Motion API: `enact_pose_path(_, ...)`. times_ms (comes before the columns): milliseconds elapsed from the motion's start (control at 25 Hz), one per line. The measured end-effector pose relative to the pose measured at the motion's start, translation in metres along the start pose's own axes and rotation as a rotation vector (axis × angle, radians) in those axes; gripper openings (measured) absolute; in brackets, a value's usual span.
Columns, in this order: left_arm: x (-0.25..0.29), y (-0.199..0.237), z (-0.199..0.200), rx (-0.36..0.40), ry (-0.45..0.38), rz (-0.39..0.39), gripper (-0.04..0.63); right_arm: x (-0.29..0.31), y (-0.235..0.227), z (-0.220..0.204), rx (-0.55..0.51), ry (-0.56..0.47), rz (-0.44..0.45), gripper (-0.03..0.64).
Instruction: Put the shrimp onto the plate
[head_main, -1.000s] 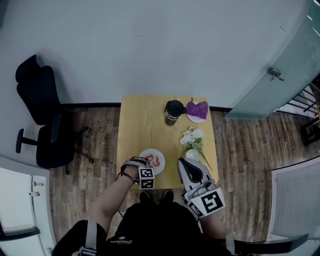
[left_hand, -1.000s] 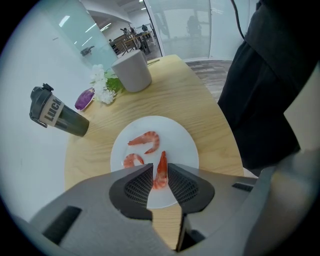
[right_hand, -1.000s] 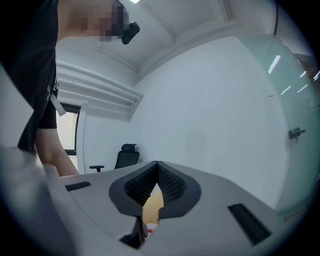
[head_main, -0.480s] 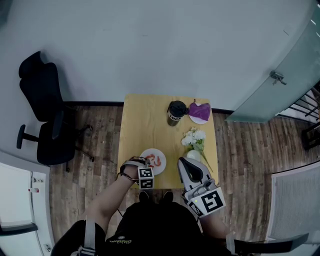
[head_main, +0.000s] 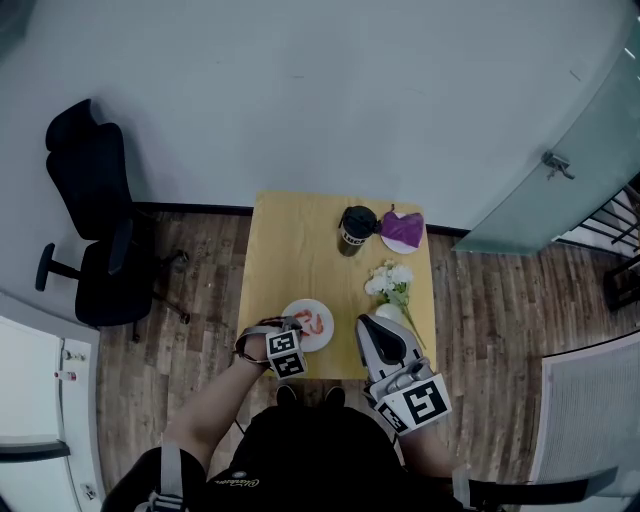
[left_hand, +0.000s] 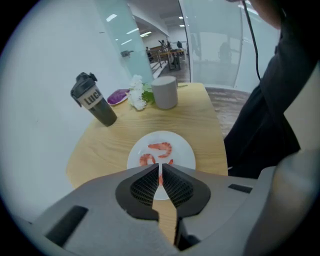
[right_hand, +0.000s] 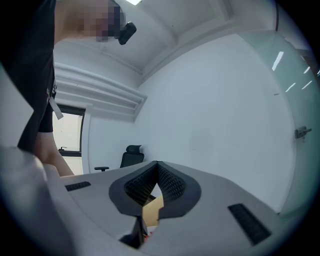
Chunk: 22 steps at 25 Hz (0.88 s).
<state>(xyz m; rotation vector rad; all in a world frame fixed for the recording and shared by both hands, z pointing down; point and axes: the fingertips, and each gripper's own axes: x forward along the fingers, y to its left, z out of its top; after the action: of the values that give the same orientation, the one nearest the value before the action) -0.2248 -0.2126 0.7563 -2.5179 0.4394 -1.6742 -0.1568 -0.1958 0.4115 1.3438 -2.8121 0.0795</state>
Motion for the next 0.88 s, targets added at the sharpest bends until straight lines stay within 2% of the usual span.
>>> enact_pose_path(160, -0.037, 0.010, 0.022, -0.175, -0.145, 0.055, 0.006, 0.000, 0.002, 0.001, -0.004, -0.003, 0.011, 0.002)
enact_pose_path(360, -0.085, 0.029, 0.046, -0.316, -0.299, 0.147, 0.005, 0.001, 0.004, 0.003, -0.006, -0.012, 0.022, 0.002)
enact_pose_path(560, -0.139, 0.047, 0.069, -0.561, -0.507, 0.200, 0.003, 0.001, 0.007, 0.005, -0.001, -0.025, 0.035, 0.002)
enact_pose_path(640, -0.160, 0.056, 0.073, -0.603, -0.570, 0.242, 0.004, 0.002, 0.008, 0.007, -0.003, -0.032, 0.038, 0.002)
enact_pose_path(760, -0.193, 0.070, 0.080, -0.627, -0.647, 0.310, 0.003, 0.001, 0.008, 0.009, -0.004, -0.038, 0.040, 0.002)
enact_pose_path(880, -0.221, 0.078, 0.085, -0.654, -0.712, 0.327, 0.004, 0.002, 0.009, 0.012, -0.001, -0.045, 0.046, 0.002)
